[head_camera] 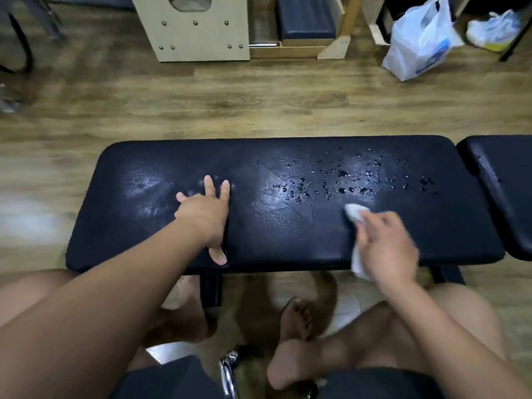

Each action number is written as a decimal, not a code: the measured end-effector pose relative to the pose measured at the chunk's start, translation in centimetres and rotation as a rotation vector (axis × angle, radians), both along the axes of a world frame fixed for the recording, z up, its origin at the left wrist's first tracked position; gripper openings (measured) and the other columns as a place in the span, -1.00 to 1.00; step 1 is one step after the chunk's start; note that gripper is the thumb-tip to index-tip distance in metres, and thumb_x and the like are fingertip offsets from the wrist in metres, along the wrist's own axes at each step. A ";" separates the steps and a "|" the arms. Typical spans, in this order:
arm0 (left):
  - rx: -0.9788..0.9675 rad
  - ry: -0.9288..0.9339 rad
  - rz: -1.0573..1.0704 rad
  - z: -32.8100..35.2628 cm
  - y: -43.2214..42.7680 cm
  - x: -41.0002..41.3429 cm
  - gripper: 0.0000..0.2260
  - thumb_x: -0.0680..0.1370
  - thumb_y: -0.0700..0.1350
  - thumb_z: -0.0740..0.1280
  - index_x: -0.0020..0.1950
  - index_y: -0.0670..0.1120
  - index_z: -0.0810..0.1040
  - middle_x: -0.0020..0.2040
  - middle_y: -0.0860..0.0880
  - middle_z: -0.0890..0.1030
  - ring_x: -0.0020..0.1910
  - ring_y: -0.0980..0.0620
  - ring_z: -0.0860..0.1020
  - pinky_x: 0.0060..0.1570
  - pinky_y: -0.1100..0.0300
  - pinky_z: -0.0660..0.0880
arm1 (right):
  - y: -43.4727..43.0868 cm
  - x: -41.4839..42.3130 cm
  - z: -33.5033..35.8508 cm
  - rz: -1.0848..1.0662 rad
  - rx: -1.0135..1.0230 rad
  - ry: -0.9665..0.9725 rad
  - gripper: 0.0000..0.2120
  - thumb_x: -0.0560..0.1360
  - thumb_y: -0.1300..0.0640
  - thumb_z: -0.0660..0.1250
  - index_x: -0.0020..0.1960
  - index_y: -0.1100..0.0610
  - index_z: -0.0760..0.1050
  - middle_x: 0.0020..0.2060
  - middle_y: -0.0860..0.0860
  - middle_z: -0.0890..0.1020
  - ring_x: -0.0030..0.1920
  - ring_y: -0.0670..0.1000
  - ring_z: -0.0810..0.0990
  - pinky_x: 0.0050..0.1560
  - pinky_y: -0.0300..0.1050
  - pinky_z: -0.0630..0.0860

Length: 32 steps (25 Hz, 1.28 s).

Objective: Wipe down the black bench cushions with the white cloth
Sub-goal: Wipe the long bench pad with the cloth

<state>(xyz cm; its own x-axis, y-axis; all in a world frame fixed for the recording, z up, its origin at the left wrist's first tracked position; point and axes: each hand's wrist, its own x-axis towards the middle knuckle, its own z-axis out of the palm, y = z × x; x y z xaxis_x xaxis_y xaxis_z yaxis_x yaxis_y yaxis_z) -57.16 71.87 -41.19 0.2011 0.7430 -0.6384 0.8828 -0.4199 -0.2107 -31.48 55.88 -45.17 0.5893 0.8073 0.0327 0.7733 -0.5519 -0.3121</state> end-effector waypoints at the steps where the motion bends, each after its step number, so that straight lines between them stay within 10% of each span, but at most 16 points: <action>1: 0.015 0.008 -0.021 -0.1 0.1 0.0 0.46 0.11 0.19 0.67 0.55 -0.07 -0.43 0.57 -0.23 -0.34 0.47 -0.38 0.25 0.39 -0.30 0.28 | -0.6 1.8 0.3 -0.090 0.017 0.004 -0.77 0.55 -0.01 0.27 0.16 -0.02 0.57 0.03 0.08 0.52 -0.15 0.26 0.59 -0.17 0.03 0.47; 8: 0.101 -0.044 -0.076 -0.4 -0.8 -1.8 0.39 0.08 0.33 0.60 0.59 0.02 -0.29 0.61 -0.14 -0.24 0.46 -0.36 0.27 0.44 -0.23 0.16 | 1.2 -12.8 -0.6 0.348 0.071 -0.087 -0.77 0.50 -0.08 0.18 -0.07 0.01 0.53 -0.19 0.04 0.49 -0.44 0.15 0.54 -0.52 -0.05 0.45; 13: 0.179 -0.777 0.413 -3.4 -3.3 -4.0 -0.14 0.34 0.51 0.08 0.58 0.14 0.17 0.62 0.14 0.02 0.58 -0.17 -0.25 0.51 -0.13 -0.30 | 6.4 -13.8 -1.6 0.449 0.107 -0.257 -0.78 0.55 -0.04 0.24 -0.20 0.05 0.47 -0.27 0.04 0.50 -0.31 0.14 0.54 -0.36 -0.01 0.42; 16: 0.499 -0.564 0.216 -5.9 -4.5 -3.0 -0.29 0.50 0.36 -0.01 0.57 0.03 0.23 0.60 0.04 0.15 0.58 -0.26 -0.06 0.52 -0.21 -0.10 | 10.4 -13.0 -2.2 0.449 0.104 -0.327 -0.80 0.57 -0.01 0.18 -0.11 0.09 0.47 -0.25 0.09 0.54 -0.24 0.18 0.53 -0.24 0.05 0.40; 25: 0.583 -0.599 0.209 -6.9 -4.5 -2.7 -0.37 0.50 0.23 0.18 0.50 -0.05 0.38 0.55 -0.03 0.30 0.55 -0.32 0.09 0.50 -0.26 0.02 | 27.7 -9.1 -1.9 0.394 0.016 -0.385 -0.73 0.62 0.02 0.06 0.11 0.15 0.43 0.02 0.22 0.56 0.04 0.26 0.54 0.00 0.12 0.38; 32: 0.601 -0.613 0.217 -6.8 -4.5 -2.9 -0.39 0.51 0.20 0.17 0.50 -0.05 0.38 0.55 -0.03 0.30 0.56 -0.30 0.09 0.50 -0.25 0.02 | 20.6 -10.5 -1.0 0.332 0.060 -0.256 -0.74 0.57 0.00 0.12 0.02 0.12 0.51 -0.05 0.17 0.57 -0.06 0.24 0.56 -0.04 0.08 0.37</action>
